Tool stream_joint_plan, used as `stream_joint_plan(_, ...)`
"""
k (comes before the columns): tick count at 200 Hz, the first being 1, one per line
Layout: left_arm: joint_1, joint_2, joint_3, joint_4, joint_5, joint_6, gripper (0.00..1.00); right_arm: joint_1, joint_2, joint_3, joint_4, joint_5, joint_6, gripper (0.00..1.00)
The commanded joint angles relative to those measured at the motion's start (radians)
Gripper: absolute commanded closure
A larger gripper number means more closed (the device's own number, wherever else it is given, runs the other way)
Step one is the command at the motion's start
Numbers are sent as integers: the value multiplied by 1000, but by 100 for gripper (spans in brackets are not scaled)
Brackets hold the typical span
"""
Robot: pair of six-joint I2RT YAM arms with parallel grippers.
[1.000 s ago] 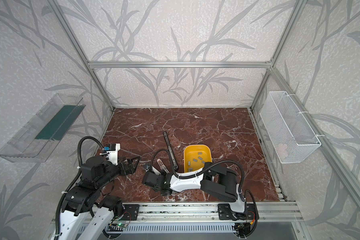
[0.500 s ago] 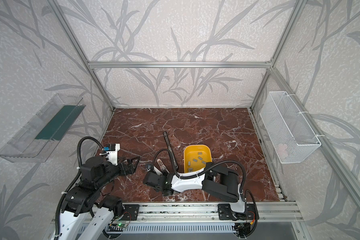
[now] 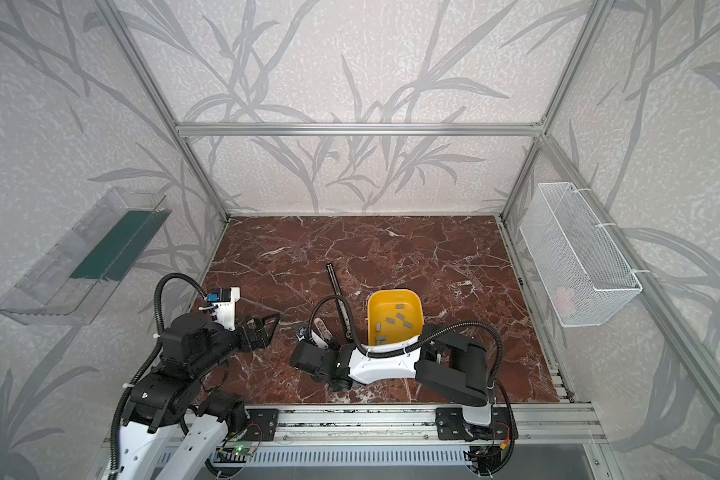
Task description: Load the staples into the stapler
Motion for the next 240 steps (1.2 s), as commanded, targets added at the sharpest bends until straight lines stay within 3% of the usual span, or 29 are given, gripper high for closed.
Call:
stream_joint_plan(1,-5,-11,-3,-8,-12,-10,1,0,-27,-5,9,-2,8,63)
stream_joint_plan(20,-5,-12,-4,-9,-12,-10,1,-4,-26,-5,6,-11,12,55)
stream_joint_plan(34,-5,-12,-4,-8,-13,-10,1,-6,-29,-8,7,-11,15,55)
stream_joint_plan(113,-6,-15,-4,-8,-12,-10,1,-13,-44,-35,-24,18,68,71)
stream_joint_plan(240,-8,-16,-4,-8,-12,-10,1,-23,-24,-53,-47,-33,136,70)
